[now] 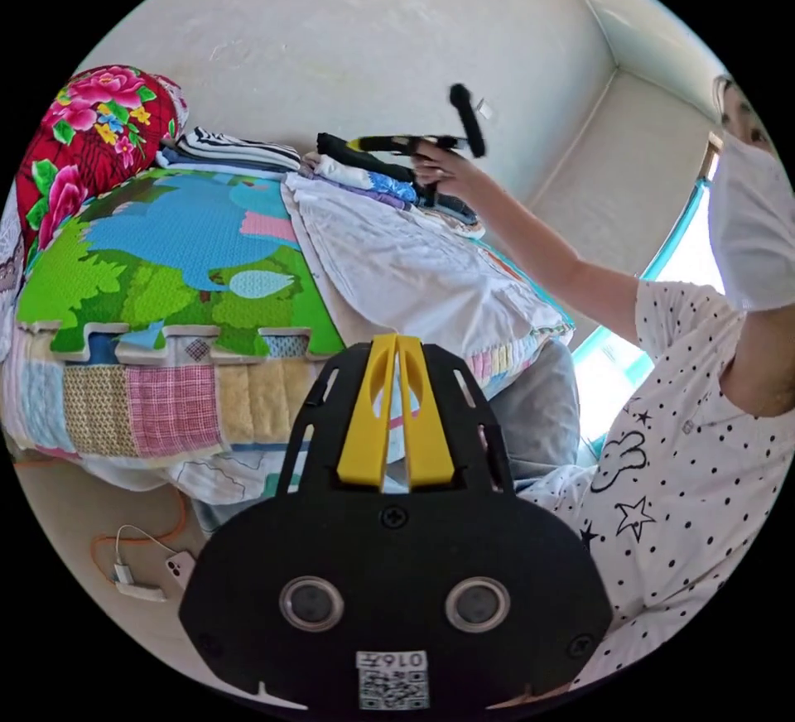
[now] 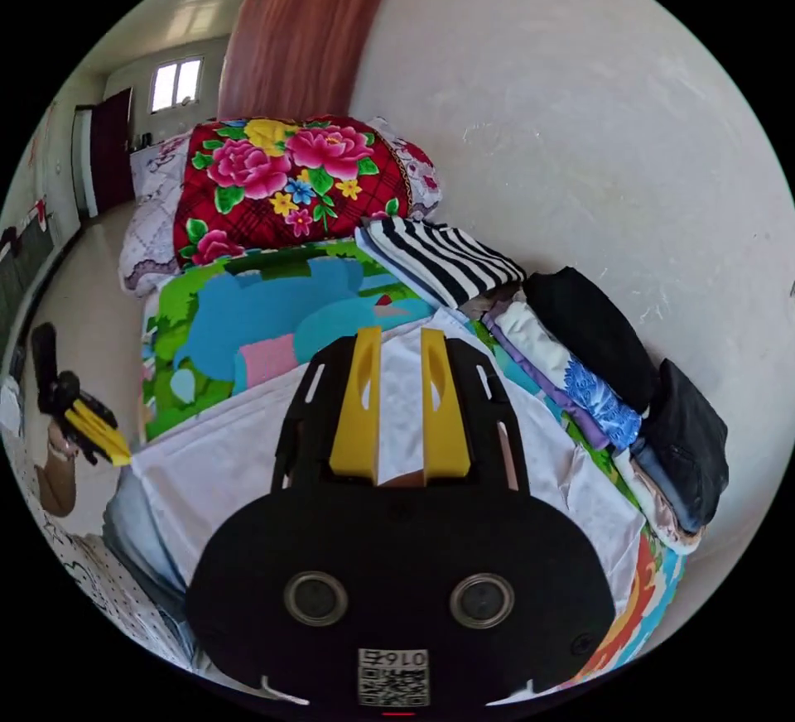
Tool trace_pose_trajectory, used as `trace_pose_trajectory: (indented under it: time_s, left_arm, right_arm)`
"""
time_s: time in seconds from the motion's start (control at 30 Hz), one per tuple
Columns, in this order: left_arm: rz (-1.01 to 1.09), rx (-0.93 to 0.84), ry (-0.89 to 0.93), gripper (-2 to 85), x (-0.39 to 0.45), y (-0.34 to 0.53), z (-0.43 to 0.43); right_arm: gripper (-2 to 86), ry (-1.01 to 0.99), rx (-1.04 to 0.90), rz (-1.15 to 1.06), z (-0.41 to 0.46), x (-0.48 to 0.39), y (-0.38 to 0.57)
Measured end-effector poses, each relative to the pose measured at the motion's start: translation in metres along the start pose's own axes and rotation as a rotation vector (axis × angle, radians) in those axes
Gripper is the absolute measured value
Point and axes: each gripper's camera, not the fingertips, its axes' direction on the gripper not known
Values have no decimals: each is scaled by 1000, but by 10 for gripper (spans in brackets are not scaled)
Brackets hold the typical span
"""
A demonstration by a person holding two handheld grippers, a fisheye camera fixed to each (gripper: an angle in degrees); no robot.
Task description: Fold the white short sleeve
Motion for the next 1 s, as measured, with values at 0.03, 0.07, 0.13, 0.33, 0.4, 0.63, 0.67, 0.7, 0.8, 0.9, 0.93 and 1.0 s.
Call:
trace_pose_trajectory:
  time_s: [0.03,0.07,0.13,0.33,0.4,0.63,0.67,0.7,0.8,0.9,0.93,1.0]
  left_arm:
    - [16,0,-16,-8,0,4,0]
    - [23,1,-22,-8,0,6,0]
    - [53,6,-9,-9,-2,11,-4]
    - [80,36,43,-10,-9,25,-10]
    - [77,31,53,-10,-11,28,-8]
    - [99,27,39,-10,-12,41,-12]
    - [101,25,35,-10,-12,42,-12]
    - [99,25,30,-10,-11,44,-12]
    - [95,29,37,-10,-12,48,-11]
    - [95,28,37,-10,-12,51,-10]
    - [97,32,35,-10,-12,52,-11]
    - [103,37,36,-10,-11,54,-12]
  right_arm:
    - [75,22,-44,6,20,3,-14]
    - [75,60,-135,15,58,8,-41]
    - [77,79,-236,65,108,17,-73]
    - [72,139,-366,304,203,51,-143]
    - [59,140,-420,303,230,59,-157]
    - [12,175,-374,298,267,80,-188]
    - [7,162,-364,304,270,86,-194]
    - [5,141,-350,324,271,93,-200]
    - [13,35,-370,394,284,111,-215]
    - [58,2,-400,432,304,121,-229]
    - [62,8,-404,435,308,122,-232]
    - [73,44,-426,436,327,125,-242]
